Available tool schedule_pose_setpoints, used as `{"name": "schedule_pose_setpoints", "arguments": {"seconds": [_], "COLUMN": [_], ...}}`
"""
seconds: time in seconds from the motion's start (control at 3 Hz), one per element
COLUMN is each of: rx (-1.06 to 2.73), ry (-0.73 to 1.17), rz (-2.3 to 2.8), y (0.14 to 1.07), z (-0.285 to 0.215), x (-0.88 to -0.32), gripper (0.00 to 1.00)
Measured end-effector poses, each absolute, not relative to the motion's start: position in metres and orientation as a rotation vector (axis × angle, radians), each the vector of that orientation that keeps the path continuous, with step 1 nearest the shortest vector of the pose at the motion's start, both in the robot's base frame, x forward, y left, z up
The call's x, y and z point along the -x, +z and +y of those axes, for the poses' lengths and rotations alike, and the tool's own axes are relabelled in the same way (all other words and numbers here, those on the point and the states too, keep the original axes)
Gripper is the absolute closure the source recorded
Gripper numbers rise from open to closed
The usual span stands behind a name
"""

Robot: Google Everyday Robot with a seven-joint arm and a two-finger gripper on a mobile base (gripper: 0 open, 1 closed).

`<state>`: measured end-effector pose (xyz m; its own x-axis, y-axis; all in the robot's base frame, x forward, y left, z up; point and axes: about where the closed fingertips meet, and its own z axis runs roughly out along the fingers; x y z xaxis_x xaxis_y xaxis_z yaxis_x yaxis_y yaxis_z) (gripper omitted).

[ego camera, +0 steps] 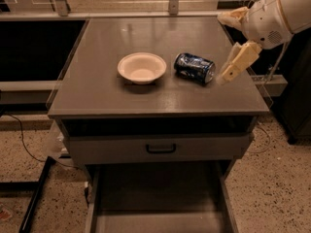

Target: Place pepsi can into middle drawer

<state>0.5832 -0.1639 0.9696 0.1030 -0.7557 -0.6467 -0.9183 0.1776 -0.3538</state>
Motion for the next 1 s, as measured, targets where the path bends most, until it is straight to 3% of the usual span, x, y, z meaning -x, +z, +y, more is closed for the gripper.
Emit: {"name": "schedule_pose_setpoints", "arguments": {"seconds": [1.0], "rx": [1.586], "ry": [0.336], "rz": [1.664], "y": [0.9604], "z": [-0.1540], "x": [-0.5978], "gripper": [0.00]}}
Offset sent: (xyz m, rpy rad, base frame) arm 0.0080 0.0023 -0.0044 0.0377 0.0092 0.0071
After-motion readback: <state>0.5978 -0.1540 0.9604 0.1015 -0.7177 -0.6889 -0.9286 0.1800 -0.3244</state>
